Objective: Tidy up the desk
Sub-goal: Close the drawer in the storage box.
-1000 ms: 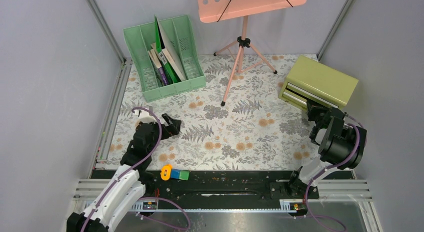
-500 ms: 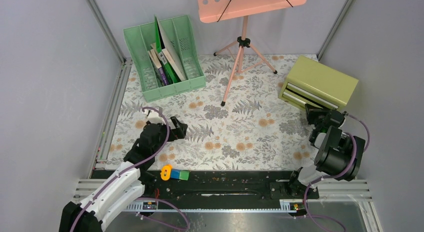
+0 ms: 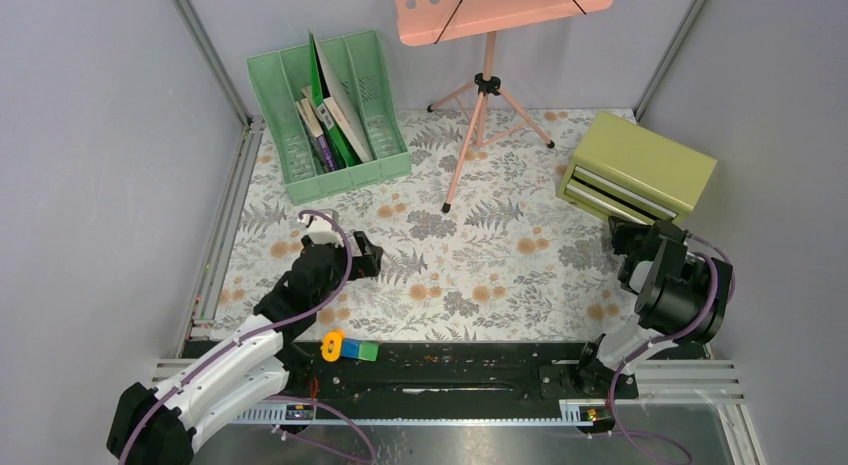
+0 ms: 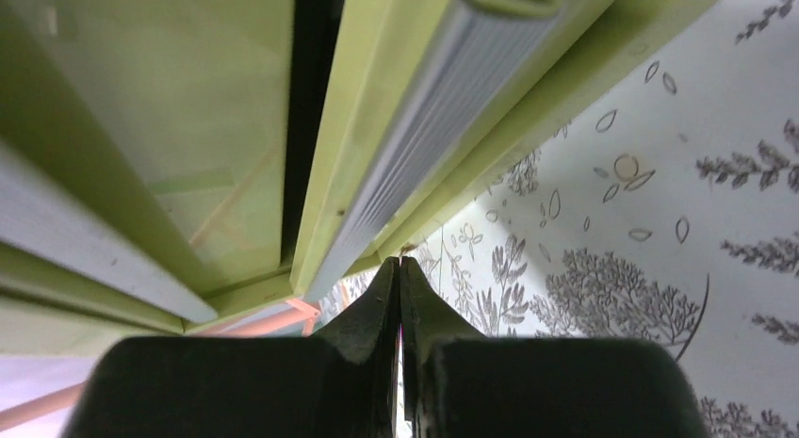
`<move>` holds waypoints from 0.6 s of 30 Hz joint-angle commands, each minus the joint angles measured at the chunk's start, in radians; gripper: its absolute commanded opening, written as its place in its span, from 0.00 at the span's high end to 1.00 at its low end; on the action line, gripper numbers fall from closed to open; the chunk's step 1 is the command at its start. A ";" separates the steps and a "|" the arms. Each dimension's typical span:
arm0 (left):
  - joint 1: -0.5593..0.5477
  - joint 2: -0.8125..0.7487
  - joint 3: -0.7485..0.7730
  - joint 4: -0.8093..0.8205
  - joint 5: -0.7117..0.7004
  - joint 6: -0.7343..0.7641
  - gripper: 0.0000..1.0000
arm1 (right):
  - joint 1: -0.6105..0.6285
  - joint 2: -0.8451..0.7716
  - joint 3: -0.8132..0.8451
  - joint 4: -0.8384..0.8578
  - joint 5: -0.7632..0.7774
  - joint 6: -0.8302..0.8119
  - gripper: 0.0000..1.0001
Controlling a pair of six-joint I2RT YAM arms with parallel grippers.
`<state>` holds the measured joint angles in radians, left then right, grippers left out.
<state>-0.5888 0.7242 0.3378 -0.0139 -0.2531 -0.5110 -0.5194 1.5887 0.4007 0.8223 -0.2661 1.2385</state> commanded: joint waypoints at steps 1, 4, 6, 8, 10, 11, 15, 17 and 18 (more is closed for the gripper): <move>-0.007 0.007 0.046 0.023 -0.040 0.024 0.01 | -0.005 0.061 0.057 0.103 0.050 0.024 1.00; -0.007 0.014 0.049 0.025 -0.034 0.028 0.01 | -0.005 0.086 0.074 0.125 0.056 0.042 1.00; -0.009 0.019 0.051 0.025 -0.032 0.030 0.01 | -0.005 0.098 0.080 0.134 0.064 0.043 1.00; -0.009 0.022 0.053 0.026 -0.031 0.032 0.01 | -0.004 0.120 0.082 0.158 0.064 0.044 1.00; -0.010 0.024 0.055 0.026 -0.029 0.033 0.01 | -0.005 0.155 0.080 0.203 0.056 0.064 1.00; -0.011 0.024 0.055 0.026 -0.030 0.033 0.01 | -0.005 0.171 0.081 0.230 0.051 0.076 1.00; -0.011 0.026 0.056 0.024 -0.028 0.035 0.01 | -0.005 0.229 0.098 0.314 0.029 0.104 1.00; -0.011 0.026 0.055 0.025 -0.029 0.033 0.01 | -0.004 0.229 0.101 0.321 0.011 0.096 1.00; -0.011 0.026 0.056 0.025 -0.031 0.033 0.01 | -0.004 0.220 0.099 0.308 0.006 0.086 1.00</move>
<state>-0.5957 0.7486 0.3473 -0.0135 -0.2619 -0.4934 -0.5198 1.8149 0.4686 1.0367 -0.2489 1.3235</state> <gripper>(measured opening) 0.985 0.016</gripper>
